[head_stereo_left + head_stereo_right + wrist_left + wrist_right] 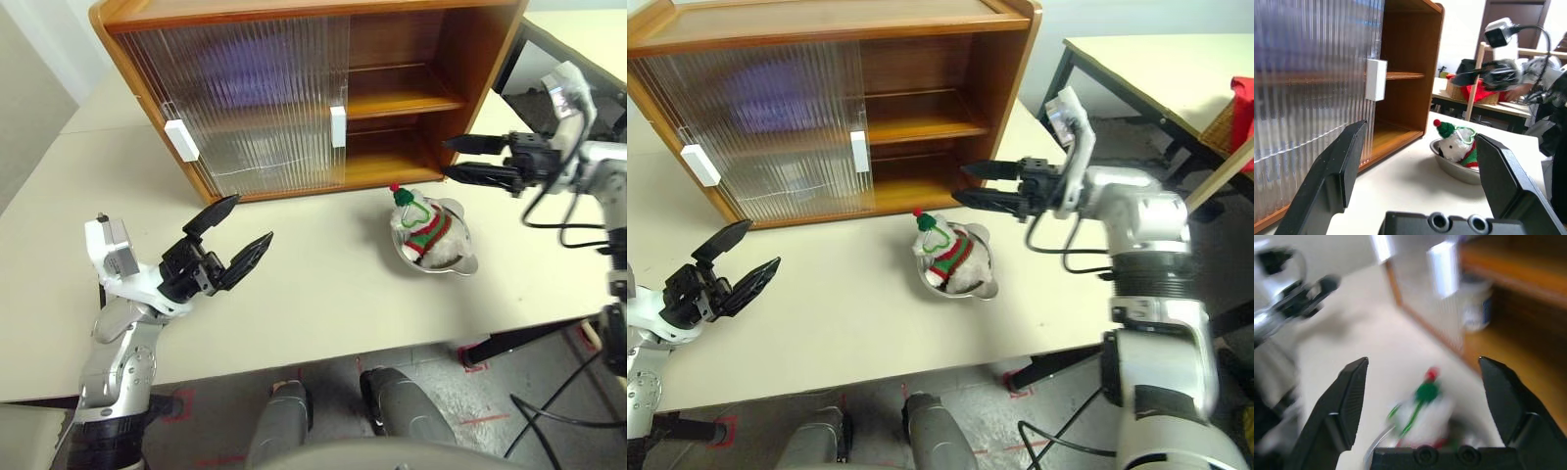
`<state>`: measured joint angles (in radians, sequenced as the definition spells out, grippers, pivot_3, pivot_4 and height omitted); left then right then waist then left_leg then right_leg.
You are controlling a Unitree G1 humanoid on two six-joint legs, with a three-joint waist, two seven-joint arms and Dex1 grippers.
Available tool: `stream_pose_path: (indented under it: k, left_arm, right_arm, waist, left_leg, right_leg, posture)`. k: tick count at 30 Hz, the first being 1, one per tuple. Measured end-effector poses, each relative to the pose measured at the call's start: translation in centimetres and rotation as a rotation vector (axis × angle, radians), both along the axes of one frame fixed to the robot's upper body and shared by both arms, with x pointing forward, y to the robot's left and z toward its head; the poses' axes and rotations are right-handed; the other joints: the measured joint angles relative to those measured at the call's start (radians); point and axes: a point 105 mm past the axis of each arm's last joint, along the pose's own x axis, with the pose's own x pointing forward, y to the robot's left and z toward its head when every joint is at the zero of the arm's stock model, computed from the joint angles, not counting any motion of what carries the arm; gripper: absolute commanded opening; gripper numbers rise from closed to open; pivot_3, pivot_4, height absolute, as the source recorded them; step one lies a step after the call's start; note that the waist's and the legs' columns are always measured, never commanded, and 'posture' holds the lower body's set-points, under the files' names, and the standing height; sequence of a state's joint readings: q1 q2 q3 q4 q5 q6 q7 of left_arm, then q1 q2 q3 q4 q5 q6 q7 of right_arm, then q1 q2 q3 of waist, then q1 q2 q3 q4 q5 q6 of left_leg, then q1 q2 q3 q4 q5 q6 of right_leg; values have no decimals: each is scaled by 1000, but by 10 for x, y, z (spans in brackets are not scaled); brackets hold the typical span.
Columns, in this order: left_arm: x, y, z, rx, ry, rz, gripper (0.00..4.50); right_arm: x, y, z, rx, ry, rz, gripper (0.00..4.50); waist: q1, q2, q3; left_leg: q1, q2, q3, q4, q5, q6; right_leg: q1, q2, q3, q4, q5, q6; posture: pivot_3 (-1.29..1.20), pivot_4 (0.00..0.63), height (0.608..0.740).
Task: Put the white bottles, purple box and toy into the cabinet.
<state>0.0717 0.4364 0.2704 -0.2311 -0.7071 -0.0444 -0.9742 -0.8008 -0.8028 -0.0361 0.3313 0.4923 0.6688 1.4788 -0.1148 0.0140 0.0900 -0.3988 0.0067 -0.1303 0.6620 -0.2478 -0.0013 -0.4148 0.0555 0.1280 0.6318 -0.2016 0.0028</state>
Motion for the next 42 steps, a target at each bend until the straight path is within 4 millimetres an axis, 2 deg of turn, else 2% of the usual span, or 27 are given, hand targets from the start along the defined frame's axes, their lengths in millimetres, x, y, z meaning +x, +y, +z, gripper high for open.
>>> stream_pose_path:
  k: [4, 7, 10, 15, 23, 31, 35, 42]
  left_arm:
    - [0, 0, 1, 0, -3, -2, 4500]
    - [0, 0, 1, 0, -3, -2, 4500]
    - [0, 0, 1, 0, -4, -3, 4500]
    - [1, 0, 1, 0, -4, -2, 4500]
    - [1, -1, 1, -1, -2, -5, 4500]
    - [1, -1, 1, -1, -1, -4, 4500]
    - [1, -1, 1, -1, 0, -4, 4500]
    - [1, -1, 1, -1, 0, -4, 4500]
  right_arm:
    - [-21, 1, -4, -68, 121, 54, 4476]
    - [-29, 7, -17, -143, 174, 76, 4476]
    - [-27, 10, -28, -172, 209, 48, 4476]
    - [-26, 14, -63, -243, 258, 10, 4476]
    - [-17, 15, -72, -305, 194, -25, 4476]
    - [-15, 31, -78, -294, 155, -24, 4476]
    - [-13, 32, -79, -299, 141, -36, 3556]
    - [-13, 34, -79, -298, 131, -27, 845]
  waist:
    - [-6, -1, 1]
    - [-7, -2, 2]
    - [-7, -2, 2]
    - [-4, -2, 3]
    - [1, -2, 3]
    - [1, -2, 3]
    - [0, -2, 3]
    - [1, -2, 3]
  left_leg:
    - [6, 0, -1, 1, 0, 0]
    - [9, 0, -2, 1, 0, 0]
    - [9, 0, -3, 0, 0, -1]
    - [5, 0, -4, -1, -2, -3]
    - [-2, 0, -3, -2, -3, -1]
    - [-1, 0, -3, -1, -3, -1]
    - [-1, 0, -3, -1, -3, -1]
    - [-1, 0, -3, -2, -3, -1]
  right_leg:
    - [6, 0, 0, 0, -1, 1]
    - [9, 0, 0, 0, -2, 2]
    - [9, 0, 1, 0, -2, 2]
    - [5, -1, 1, 0, -5, 2]
    - [-2, -1, 1, 0, -7, 3]
    - [-1, -1, 1, 0, -6, 4]
    - [-1, -1, 1, 0, -6, 4]
    - [-1, -1, 1, 0, -6, 3]
  posture:
    - [-184, 115, 740]
    - [-186, 115, 740]
    - [-179, 116, 740]
    - [-180, 118, 740]
    - [-182, 117, 740]
    - [-185, 116, 740]
    - [-185, 117, 740]
    - [-183, 113, 740]
